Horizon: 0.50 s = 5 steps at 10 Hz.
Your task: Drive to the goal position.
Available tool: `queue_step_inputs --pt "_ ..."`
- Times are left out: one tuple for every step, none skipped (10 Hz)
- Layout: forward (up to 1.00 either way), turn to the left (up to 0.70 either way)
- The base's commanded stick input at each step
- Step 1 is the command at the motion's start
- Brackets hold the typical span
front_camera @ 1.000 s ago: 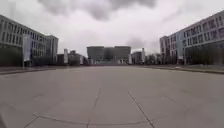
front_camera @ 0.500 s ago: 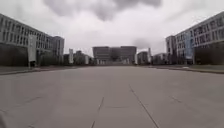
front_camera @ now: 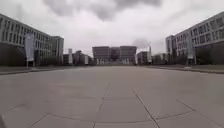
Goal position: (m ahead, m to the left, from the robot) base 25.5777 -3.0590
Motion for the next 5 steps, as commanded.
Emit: queue_step_inputs --pt "0.7 0.01" --pt "0.7 0.01" --pt "0.7 0.01" --pt "0.7 0.01" --pt "0.7 0.01"
